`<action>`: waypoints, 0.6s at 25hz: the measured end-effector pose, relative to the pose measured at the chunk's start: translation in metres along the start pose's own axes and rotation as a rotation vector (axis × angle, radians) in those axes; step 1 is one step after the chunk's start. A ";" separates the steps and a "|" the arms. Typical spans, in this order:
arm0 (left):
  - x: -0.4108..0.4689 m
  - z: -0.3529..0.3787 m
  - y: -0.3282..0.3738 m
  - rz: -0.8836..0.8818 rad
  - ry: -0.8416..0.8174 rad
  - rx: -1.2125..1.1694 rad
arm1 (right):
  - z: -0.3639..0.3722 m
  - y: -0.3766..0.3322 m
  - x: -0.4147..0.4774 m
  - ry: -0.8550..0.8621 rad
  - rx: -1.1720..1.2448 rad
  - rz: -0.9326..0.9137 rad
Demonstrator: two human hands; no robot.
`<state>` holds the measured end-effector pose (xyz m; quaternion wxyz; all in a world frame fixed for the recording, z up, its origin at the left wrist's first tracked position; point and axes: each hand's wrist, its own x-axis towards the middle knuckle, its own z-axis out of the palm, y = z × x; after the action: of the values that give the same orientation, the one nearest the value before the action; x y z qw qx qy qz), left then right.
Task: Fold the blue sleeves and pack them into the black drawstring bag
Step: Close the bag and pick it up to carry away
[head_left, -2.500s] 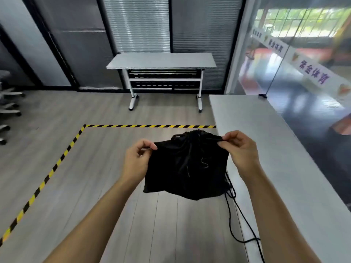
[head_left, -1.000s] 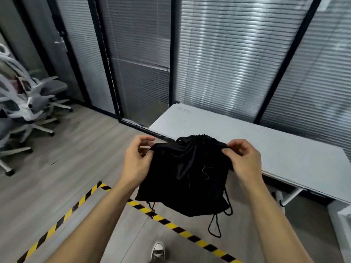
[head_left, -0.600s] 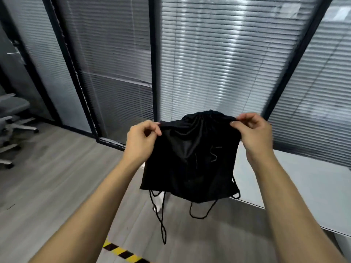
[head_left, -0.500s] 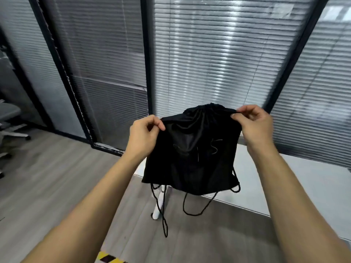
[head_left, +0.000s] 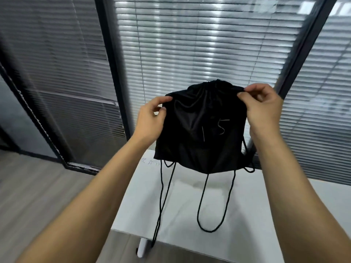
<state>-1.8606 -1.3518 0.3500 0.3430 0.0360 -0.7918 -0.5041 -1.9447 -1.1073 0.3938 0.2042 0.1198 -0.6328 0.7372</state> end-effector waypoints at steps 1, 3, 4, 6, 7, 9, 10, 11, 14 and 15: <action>0.002 0.008 -0.013 -0.040 -0.004 -0.007 | 0.001 0.016 0.003 -0.007 -0.009 0.019; -0.001 0.019 -0.046 -0.130 -0.022 -0.025 | 0.000 0.054 -0.003 -0.025 -0.029 0.074; -0.005 0.023 -0.065 -0.170 -0.037 -0.036 | -0.001 0.075 -0.008 -0.043 -0.036 0.116; -0.016 0.029 -0.103 -0.251 -0.060 -0.044 | -0.007 0.118 -0.025 -0.088 -0.067 0.212; -0.025 0.031 -0.120 -0.290 -0.074 -0.046 | -0.010 0.136 -0.036 -0.105 -0.096 0.260; -0.038 0.033 -0.145 -0.371 -0.098 -0.044 | -0.014 0.164 -0.054 -0.122 -0.170 0.338; -0.042 0.033 -0.157 -0.406 -0.109 -0.034 | -0.014 0.176 -0.061 -0.117 -0.208 0.373; -0.043 0.034 -0.166 -0.422 -0.118 -0.028 | -0.013 0.185 -0.064 -0.104 -0.240 0.393; -0.038 0.039 -0.196 -0.488 -0.178 0.008 | -0.003 0.217 -0.059 -0.079 -0.353 0.493; -0.037 0.044 -0.209 -0.538 -0.208 0.026 | 0.001 0.231 -0.057 -0.059 -0.405 0.556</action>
<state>-1.9185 -1.4055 0.1483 0.1132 0.1974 -0.7910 -0.5679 -1.9990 -1.1437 0.1647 -0.0034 -0.0786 -0.7803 0.6205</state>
